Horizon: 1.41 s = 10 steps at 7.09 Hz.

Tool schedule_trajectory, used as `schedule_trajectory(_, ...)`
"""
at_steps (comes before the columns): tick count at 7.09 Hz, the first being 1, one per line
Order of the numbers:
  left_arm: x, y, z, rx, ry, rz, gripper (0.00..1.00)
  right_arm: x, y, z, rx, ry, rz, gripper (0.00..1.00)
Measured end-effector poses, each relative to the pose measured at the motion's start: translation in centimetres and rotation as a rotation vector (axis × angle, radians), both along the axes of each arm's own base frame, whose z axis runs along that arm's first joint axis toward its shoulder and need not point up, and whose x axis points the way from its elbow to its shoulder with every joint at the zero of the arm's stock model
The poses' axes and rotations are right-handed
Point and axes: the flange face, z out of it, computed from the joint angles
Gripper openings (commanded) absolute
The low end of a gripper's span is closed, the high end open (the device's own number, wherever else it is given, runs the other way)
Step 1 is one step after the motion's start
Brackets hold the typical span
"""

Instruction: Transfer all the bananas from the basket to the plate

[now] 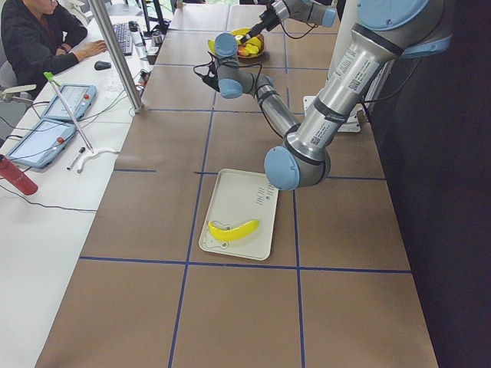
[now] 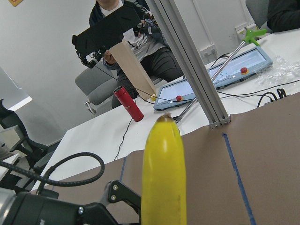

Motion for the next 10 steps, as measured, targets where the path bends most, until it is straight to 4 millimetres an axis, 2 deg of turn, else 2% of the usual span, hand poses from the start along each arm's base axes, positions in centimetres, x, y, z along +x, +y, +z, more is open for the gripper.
schedule_trajectory(1,-1.8,-0.6,2.5,0.066,-0.046,0.03,0.0,1.0,-0.2,0.3,0.015,0.021,-0.032,1.0)
schedule_trajectory(2,-3.8,-1.2,5.3,0.145,-0.091,0.045,0.0,1.9,-1.3,1.0,0.012,0.043,-0.057,1.0)
schedule_trajectory(4,-8.5,-1.8,10.5,0.323,-0.182,0.059,0.0,3.8,-4.5,2.6,-0.032,0.113,-0.116,1.0)
schedule_trajectory(7,-13.5,1.8,21.0,0.587,-0.457,0.063,0.0,5.9,-8.6,5.2,-0.098,0.31,-0.196,1.0)
schedule_trajectory(10,-16.1,5.3,30.1,0.787,-0.781,0.162,0.0,8.4,-11.6,8.6,-0.167,0.413,-0.289,1.0)
